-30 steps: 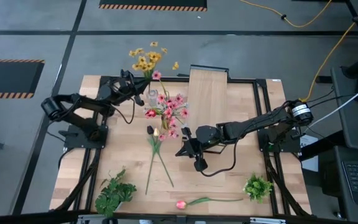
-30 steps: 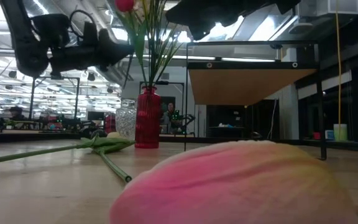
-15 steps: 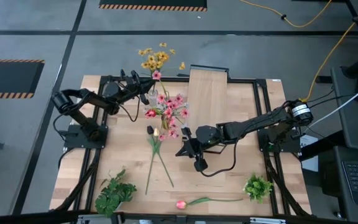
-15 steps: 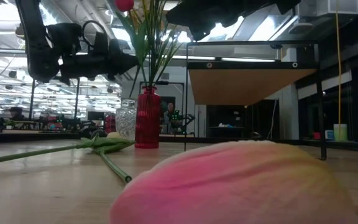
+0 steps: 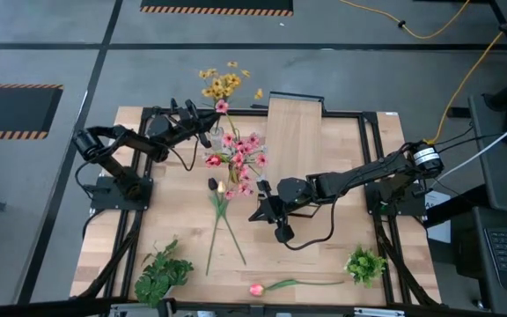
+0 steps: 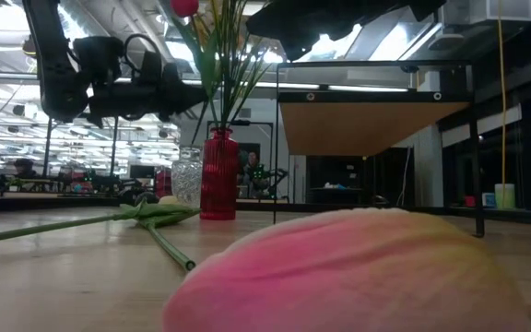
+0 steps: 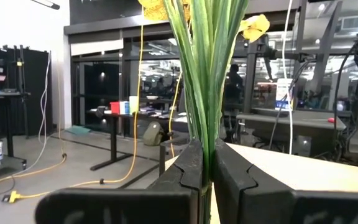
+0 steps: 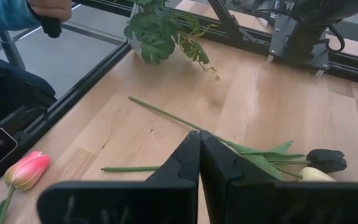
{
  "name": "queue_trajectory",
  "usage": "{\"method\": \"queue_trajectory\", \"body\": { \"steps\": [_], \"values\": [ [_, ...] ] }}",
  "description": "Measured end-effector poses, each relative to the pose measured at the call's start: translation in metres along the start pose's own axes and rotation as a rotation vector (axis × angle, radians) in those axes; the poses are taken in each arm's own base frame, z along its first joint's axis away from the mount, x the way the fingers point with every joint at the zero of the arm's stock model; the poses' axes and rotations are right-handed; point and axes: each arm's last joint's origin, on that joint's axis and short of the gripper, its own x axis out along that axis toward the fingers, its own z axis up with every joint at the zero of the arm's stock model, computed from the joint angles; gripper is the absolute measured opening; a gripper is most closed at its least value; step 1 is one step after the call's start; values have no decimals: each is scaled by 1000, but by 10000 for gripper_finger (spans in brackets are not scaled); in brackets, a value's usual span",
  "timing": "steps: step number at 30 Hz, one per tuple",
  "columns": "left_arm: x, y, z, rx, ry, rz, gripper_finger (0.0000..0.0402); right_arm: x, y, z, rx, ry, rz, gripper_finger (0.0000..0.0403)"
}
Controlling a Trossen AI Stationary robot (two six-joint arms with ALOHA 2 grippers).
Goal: Pick and place flowers into a vace then onto a shelf
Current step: Put the yellow flowers into the transparent vase
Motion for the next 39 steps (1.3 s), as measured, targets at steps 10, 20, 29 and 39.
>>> {"method": "queue_trajectory", "body": {
  "steps": [10, 20, 29, 39],
  "values": [
    [0, 1, -5, -9, 53, 6, 12, 0, 0, 0, 0, 0, 0, 10],
    [-1, 1, -12, -17, 123, 1, 12, 0, 0, 0, 2, 1, 0, 10],
    [-1, 1, -12, -17, 123, 1, 15, 0, 0, 0, 4, 4, 1, 10],
    [-7, 0, -17, -26, 153, 5, 20, 0, 0, -2, 7, 25, 4, 10]
  ]
}}
